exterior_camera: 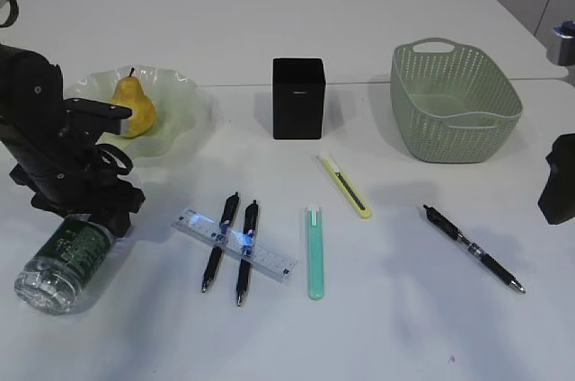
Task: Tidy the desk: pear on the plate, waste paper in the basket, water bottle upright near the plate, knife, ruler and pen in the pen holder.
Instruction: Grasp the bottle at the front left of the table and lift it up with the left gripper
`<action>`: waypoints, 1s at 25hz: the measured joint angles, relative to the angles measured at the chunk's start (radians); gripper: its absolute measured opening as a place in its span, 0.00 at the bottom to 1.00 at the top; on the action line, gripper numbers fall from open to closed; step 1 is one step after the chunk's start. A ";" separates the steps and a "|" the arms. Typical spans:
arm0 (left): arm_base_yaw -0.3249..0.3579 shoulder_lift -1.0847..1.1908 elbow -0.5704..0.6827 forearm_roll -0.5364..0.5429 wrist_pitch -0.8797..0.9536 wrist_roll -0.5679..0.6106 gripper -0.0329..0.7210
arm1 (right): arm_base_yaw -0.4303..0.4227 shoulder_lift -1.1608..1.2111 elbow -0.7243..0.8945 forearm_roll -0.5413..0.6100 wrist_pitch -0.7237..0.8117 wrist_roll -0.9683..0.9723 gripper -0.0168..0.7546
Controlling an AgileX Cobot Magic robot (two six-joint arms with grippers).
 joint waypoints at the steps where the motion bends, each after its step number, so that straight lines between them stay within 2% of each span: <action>1: 0.000 0.000 0.000 0.004 -0.006 0.000 0.61 | 0.000 0.000 0.000 0.000 0.000 0.000 0.73; 6: 0.000 0.000 0.000 0.010 -0.038 0.000 0.60 | 0.000 0.000 0.000 0.000 0.000 0.000 0.73; 15: 0.000 -0.010 0.005 0.009 0.012 0.000 0.60 | 0.000 0.000 0.000 0.000 -0.004 -0.002 0.73; 19: 0.000 -0.089 0.086 0.006 -0.044 0.000 0.60 | 0.000 0.000 0.000 0.000 -0.004 -0.002 0.73; 25: 0.000 -0.298 0.302 0.035 -0.272 0.000 0.60 | 0.000 0.000 0.000 0.000 -0.004 -0.002 0.73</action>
